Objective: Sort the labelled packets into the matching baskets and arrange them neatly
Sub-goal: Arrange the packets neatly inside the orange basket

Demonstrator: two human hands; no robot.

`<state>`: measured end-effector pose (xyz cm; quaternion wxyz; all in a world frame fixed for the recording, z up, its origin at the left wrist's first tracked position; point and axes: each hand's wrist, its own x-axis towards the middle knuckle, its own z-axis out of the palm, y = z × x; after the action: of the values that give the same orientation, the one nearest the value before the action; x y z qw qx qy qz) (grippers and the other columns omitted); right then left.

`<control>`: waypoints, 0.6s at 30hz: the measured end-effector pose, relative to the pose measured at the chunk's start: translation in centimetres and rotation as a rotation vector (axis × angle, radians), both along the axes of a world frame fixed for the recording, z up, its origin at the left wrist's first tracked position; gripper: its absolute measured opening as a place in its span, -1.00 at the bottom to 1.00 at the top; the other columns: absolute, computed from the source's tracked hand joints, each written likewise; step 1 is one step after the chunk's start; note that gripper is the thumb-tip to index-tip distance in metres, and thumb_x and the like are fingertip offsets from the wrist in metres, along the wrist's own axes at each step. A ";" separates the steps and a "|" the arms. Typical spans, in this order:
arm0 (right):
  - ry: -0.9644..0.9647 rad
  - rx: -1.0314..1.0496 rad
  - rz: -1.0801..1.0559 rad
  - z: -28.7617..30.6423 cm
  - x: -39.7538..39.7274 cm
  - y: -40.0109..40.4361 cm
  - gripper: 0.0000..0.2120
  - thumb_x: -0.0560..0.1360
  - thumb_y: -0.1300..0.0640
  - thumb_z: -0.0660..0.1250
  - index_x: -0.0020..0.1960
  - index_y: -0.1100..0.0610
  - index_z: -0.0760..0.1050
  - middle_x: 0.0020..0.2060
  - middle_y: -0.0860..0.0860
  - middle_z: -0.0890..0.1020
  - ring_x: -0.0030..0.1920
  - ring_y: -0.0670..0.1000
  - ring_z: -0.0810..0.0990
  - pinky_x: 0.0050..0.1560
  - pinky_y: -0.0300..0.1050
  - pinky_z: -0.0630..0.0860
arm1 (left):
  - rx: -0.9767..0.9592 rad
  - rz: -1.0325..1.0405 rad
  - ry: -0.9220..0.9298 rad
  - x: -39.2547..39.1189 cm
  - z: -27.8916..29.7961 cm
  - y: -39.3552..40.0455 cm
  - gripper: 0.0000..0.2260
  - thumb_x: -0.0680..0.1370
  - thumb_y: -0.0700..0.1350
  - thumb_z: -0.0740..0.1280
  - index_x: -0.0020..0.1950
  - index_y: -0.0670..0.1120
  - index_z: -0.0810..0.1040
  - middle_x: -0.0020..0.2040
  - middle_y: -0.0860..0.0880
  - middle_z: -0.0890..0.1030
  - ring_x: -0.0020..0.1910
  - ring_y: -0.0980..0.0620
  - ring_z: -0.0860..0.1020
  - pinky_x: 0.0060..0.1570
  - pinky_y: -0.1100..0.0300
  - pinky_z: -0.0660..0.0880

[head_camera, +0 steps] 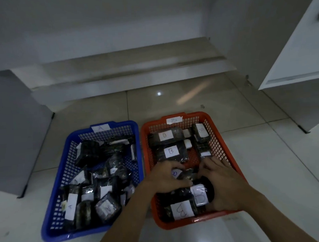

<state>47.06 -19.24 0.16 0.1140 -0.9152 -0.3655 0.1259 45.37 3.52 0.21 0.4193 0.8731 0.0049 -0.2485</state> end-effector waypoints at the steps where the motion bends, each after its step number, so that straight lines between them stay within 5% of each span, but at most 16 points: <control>1: 0.005 0.002 0.005 0.3 0.0 0.0 -0.44 0.19 -0.46 0.36 0.07 -0.18 0.45 0.03 -0.22 0.40 0.10 -0.21 0.30 0.17 -0.22 0.24 | 0.008 0.036 -0.017 -0.3 -0.1 0.0 -0.53 0.34 0.16 0.55 0.19 0.07 0.59 0.16 0.11 0.60 0.11 0.16 0.56 0.15 0.23 0.54; 5: 0.191 0.048 -0.044 1.4 0.0 -0.3 -0.45 0.15 -0.29 0.49 -0.03 -0.14 0.30 -0.07 -0.22 0.53 -0.05 -0.20 0.51 -0.06 -0.26 0.45 | 0.003 0.113 -0.014 -0.6 -0.2 0.2 -0.63 0.35 0.07 0.56 0.08 0.06 0.56 0.07 0.06 0.59 0.02 0.13 0.57 -0.05 0.26 0.57; 7: 0.345 0.170 -0.127 2.2 0.5 -1.2 -0.44 0.14 -0.07 0.59 -0.02 -0.10 0.33 -0.14 -0.13 0.62 -0.16 -0.12 0.63 -0.25 -0.09 0.61 | -0.027 0.147 0.010 -0.5 0.0 0.5 -0.67 0.38 0.08 0.54 0.07 0.07 0.54 0.04 0.09 0.58 -0.01 0.16 0.56 -0.13 0.30 0.50; 9: 0.447 0.314 -0.222 3.5 1.5 -2.8 -0.44 0.15 0.11 0.63 0.01 -0.04 0.38 -0.12 -0.04 0.67 -0.16 -0.02 0.68 -0.23 0.07 0.65 | -0.055 0.152 0.036 -0.7 0.3 0.5 -0.67 0.39 0.09 0.52 0.07 0.06 0.54 0.01 0.13 0.57 -0.04 0.20 0.54 -0.17 0.33 0.44; 13: 0.683 0.547 -0.368 6.3 3.5 -5.5 -0.49 0.27 0.23 0.66 0.09 0.08 0.47 0.06 0.07 0.71 0.06 0.11 0.70 -0.09 0.13 0.69 | -0.004 0.042 0.017 -1.4 -0.6 -0.9 -0.50 0.34 0.17 0.53 0.20 0.03 0.54 0.13 0.10 0.57 0.08 0.16 0.53 0.07 0.26 0.52; 18: 0.672 0.788 -0.643 5.5 4.5 -5.4 -0.58 0.28 0.17 0.60 0.09 0.03 0.58 0.07 0.09 0.69 0.10 0.20 0.67 -0.18 0.10 0.68 | -0.020 0.050 -0.056 -3.1 -1.9 -3.8 -0.58 0.43 0.21 0.44 0.19 0.04 0.55 0.17 0.10 0.58 0.14 0.17 0.52 0.23 0.05 0.51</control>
<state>51.52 -24.67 5.64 0.5854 -0.7789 -0.0340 0.2222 42.24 -0.32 -1.68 0.4343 0.8751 0.0125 -0.2132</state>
